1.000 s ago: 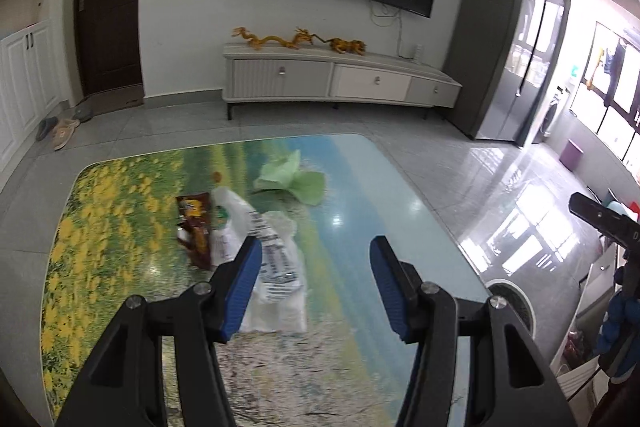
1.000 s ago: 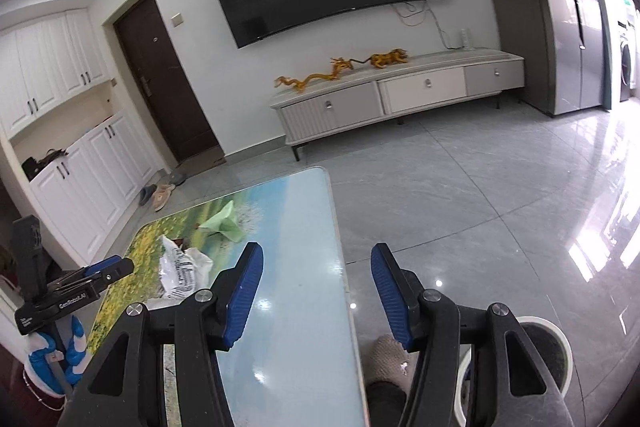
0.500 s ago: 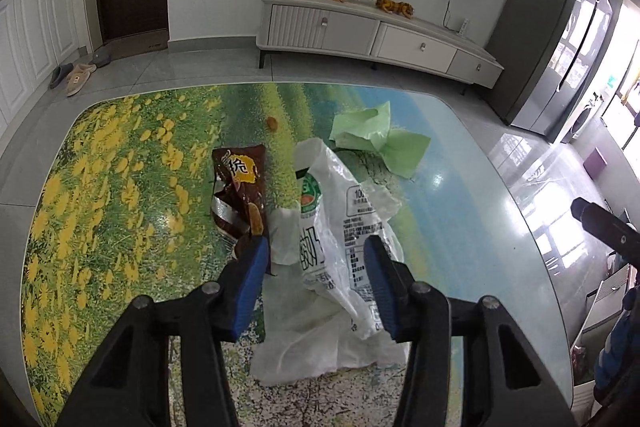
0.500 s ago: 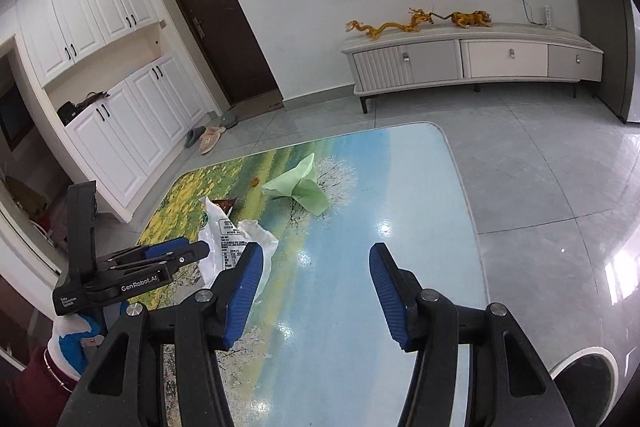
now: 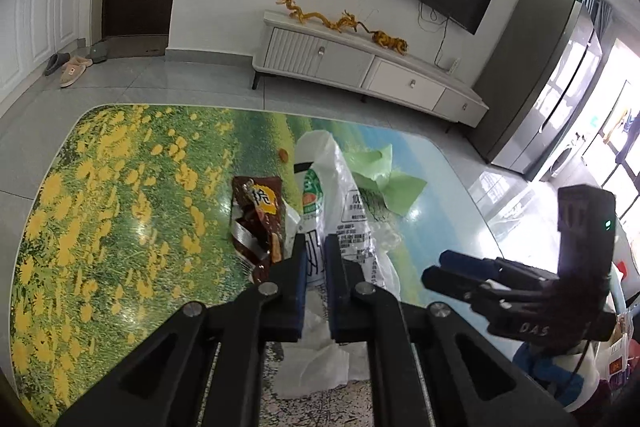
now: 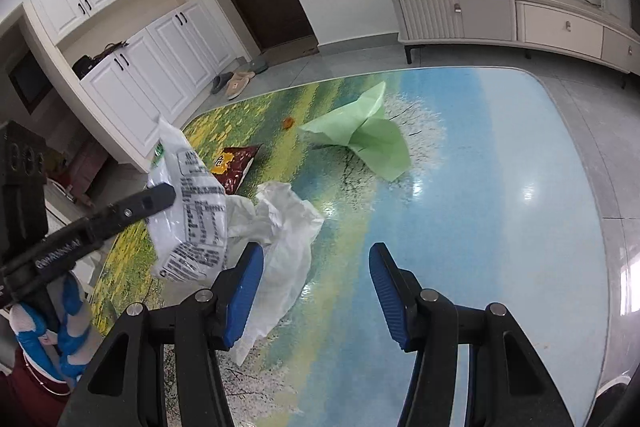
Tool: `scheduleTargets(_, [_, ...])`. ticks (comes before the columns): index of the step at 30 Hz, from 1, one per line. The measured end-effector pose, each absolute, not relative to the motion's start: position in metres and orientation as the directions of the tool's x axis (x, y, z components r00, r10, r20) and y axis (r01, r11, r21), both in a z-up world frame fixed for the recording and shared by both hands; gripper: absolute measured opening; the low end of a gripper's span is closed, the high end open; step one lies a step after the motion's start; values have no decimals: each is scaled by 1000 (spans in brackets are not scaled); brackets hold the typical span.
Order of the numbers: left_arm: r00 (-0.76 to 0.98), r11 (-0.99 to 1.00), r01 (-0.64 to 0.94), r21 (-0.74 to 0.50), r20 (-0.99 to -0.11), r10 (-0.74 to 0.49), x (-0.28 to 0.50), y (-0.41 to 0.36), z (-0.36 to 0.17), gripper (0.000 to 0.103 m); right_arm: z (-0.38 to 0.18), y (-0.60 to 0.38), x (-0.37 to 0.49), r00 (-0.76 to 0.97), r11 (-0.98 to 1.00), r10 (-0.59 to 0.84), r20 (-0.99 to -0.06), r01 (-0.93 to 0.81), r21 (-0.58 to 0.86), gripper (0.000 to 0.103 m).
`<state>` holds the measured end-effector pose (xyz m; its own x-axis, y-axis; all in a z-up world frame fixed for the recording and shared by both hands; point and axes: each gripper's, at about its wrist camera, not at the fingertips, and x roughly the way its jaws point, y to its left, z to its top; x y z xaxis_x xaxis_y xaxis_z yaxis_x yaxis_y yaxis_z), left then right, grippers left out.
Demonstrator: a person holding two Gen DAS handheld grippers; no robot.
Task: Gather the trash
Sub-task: 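Grasp the white plastic sheet with the right gripper while the left holds the printed bag, then carry both white bags over the bin and open both grippers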
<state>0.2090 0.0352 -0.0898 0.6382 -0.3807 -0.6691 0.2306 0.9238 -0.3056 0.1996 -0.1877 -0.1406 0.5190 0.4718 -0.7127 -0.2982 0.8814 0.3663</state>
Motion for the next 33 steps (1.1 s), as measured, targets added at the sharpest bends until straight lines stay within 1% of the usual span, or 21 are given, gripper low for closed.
scheduleTargets(5, [684,928,198,-317,-634,-362,204,63,-74,7,-153,-160,206,484,882,462,-744,-339,327,53])
scheduleTargets(6, [689,929,191,-317,-631,-357,202,68,-73,7,-154,-154,207,485,886,450,-750,-347,307,50])
scheduleTargets(8, [700,934,178,-309,-627,-341,199,77,-71,7,-154,-144,206,499,896,418,-759,-364,254,41])
scheduleTargets(10, [708,937,167,-308,-624,-332,195,83,-71,7,-156,-133,206,504,901,391,-770,-382,208,24])
scheduleTargets(11, [710,937,162,-309,-623,-328,193,87,-71,7,-156,-128,204,512,905,369,-776,-389,174,19])
scheduleTargets(12, [712,939,157,-308,-624,-323,190,90,-71,7,-157,-123,202,520,908,345,-781,-395,137,8])
scheduleTargets(13, [713,940,151,-306,-625,-318,188,92,-71,7,-158,-120,200,524,909,331,-785,-400,117,6])
scheduleTargets(15, [715,940,143,-309,-625,-314,181,98,-70,7,-159,-118,194,520,907,332,-787,-406,114,4])
scheduleTargets(18, [724,943,133,-304,-620,-302,168,103,-66,7,-151,-123,181,537,907,351,-767,-399,136,4])
scheduleTargets(24, [739,944,137,-301,-603,-300,140,106,-51,7,-105,-132,145,610,907,376,-698,-395,143,3])
scheduleTargets(28, [747,938,172,-300,-581,-322,120,95,-36,7,-69,-150,114,667,918,369,-647,-372,139,3])
scheduleTargets(33, [742,920,254,-299,-550,-384,101,61,-14,7,-38,-193,73,730,940,334,-596,-301,157,3])
